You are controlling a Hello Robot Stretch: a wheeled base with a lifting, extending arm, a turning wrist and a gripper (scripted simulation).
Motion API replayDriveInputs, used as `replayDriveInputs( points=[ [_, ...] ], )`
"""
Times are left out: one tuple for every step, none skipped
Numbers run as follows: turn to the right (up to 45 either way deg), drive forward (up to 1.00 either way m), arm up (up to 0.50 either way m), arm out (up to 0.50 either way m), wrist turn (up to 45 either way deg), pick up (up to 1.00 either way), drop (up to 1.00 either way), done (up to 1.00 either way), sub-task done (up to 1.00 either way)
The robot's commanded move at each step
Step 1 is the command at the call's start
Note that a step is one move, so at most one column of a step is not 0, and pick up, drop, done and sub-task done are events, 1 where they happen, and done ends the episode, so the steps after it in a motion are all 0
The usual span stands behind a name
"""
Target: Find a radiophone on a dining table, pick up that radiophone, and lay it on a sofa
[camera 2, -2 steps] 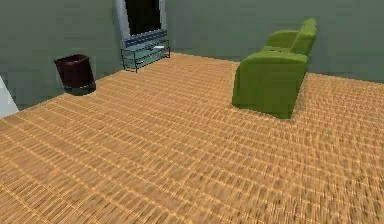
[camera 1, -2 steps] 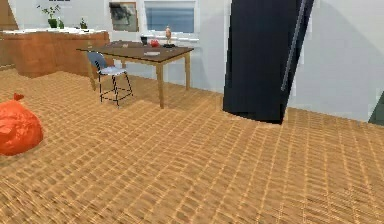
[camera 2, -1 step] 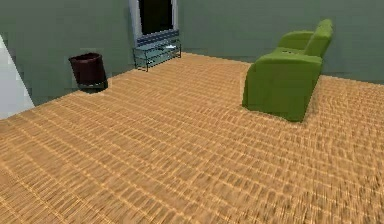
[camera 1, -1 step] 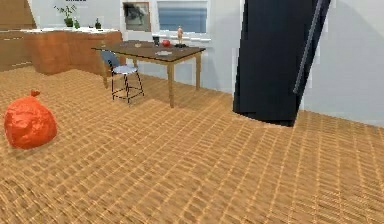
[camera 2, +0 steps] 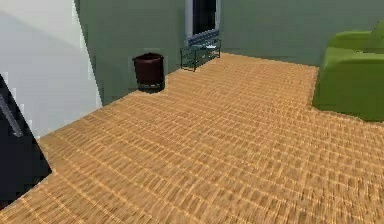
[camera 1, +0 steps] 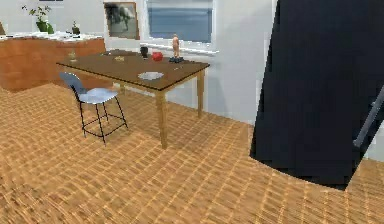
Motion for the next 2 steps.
replayDriveInputs(
  points=[
    [0.0, 0.90, 0.00, 0.00, 0.0, 0.00, 0.00, 0.00, 0.00],
    [-45.0, 0.00, 0.00, 0.00, 0.0, 0.00, 0.00, 0.00, 0.00]
  ],
)
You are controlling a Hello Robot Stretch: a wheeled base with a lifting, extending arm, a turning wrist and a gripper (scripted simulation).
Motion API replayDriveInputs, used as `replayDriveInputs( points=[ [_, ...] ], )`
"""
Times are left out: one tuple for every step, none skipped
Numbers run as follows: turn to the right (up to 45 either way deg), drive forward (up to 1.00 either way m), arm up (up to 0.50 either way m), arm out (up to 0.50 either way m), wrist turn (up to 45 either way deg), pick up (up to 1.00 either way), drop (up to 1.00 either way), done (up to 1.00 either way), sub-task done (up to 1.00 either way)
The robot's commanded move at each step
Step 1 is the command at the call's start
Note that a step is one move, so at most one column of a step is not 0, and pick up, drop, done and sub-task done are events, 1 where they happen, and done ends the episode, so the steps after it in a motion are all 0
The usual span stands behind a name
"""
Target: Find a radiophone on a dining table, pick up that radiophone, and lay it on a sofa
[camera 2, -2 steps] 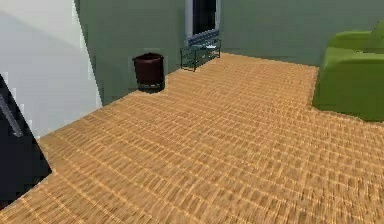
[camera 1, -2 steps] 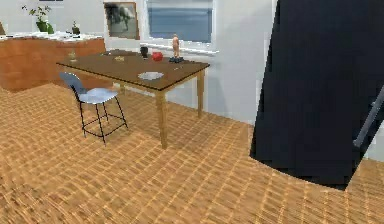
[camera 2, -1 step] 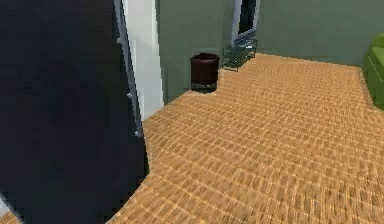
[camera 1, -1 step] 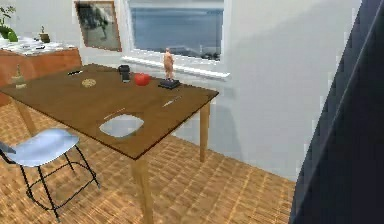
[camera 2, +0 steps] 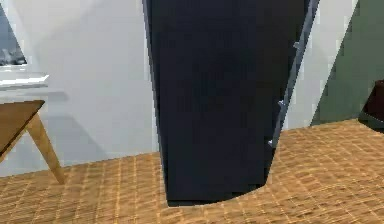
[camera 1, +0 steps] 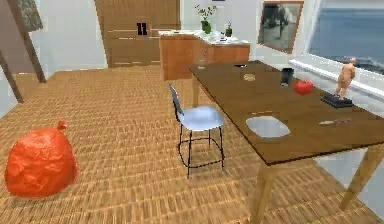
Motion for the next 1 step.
replayDriveInputs(
  points=[
    [-21.0, 0.00, 0.00, 0.00, 0.0, 0.00, 0.00, 0.00, 0.00]
  ],
)
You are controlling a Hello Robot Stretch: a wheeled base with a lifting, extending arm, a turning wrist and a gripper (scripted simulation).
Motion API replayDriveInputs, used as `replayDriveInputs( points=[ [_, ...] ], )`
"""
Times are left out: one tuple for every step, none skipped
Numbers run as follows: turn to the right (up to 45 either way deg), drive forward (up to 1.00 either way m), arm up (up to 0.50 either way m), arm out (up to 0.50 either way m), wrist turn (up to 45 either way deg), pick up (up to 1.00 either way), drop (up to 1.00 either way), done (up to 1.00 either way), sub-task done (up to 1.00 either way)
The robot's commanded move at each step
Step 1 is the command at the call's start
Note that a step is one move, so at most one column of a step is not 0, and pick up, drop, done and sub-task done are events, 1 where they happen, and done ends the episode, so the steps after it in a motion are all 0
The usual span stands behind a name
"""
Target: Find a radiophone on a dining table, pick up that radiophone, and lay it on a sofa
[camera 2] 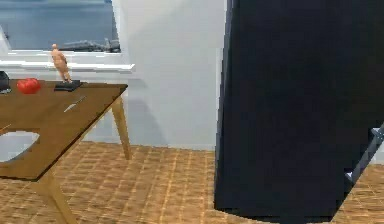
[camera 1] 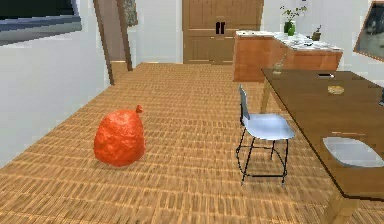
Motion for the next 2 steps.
replayDriveInputs(
  points=[
    [0.0, 1.00, 0.00, 0.00, 0.0, 0.00, 0.00, 0.00, 0.00],
    [0.0, 0.20, 0.00, 0.00, 0.0, 0.00, 0.00, 0.00, 0.00]
  ],
)
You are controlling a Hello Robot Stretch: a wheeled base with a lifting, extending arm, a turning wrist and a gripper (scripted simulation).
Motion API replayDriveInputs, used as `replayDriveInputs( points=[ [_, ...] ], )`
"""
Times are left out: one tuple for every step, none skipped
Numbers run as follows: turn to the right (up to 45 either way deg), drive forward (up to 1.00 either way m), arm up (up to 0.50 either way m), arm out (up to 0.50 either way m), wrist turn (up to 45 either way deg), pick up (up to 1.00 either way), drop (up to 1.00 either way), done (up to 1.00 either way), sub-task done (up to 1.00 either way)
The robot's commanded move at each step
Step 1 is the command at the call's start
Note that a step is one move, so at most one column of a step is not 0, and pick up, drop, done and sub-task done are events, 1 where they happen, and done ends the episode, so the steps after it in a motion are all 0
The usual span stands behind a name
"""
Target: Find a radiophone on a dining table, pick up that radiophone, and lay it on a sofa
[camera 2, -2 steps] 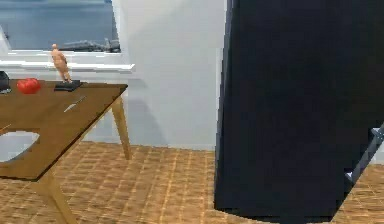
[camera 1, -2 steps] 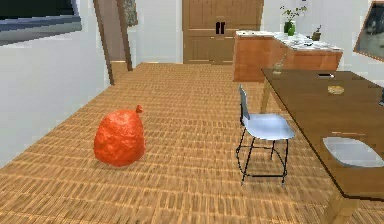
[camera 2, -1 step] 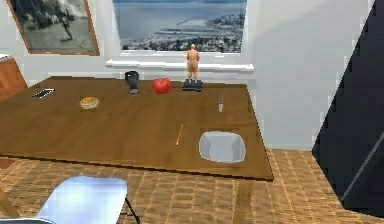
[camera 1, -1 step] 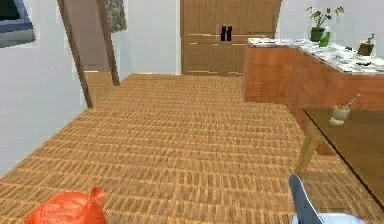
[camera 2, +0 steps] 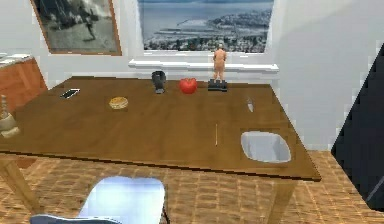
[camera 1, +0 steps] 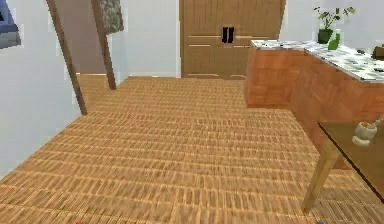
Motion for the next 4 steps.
replayDriveInputs(
  points=[
    [3.0, 0.00, 0.00, 0.00, 0.0, 0.00, 0.00, 0.00, 0.00],
    [0.0, 0.60, 0.00, 0.00, 0.0, 0.00, 0.00, 0.00, 0.00],
    [45.0, 0.00, 0.00, 0.00, 0.0, 0.00, 0.00, 0.00, 0.00],
    [3.0, 0.00, 0.00, 0.00, 0.0, 0.00, 0.00, 0.00, 0.00]
  ],
)
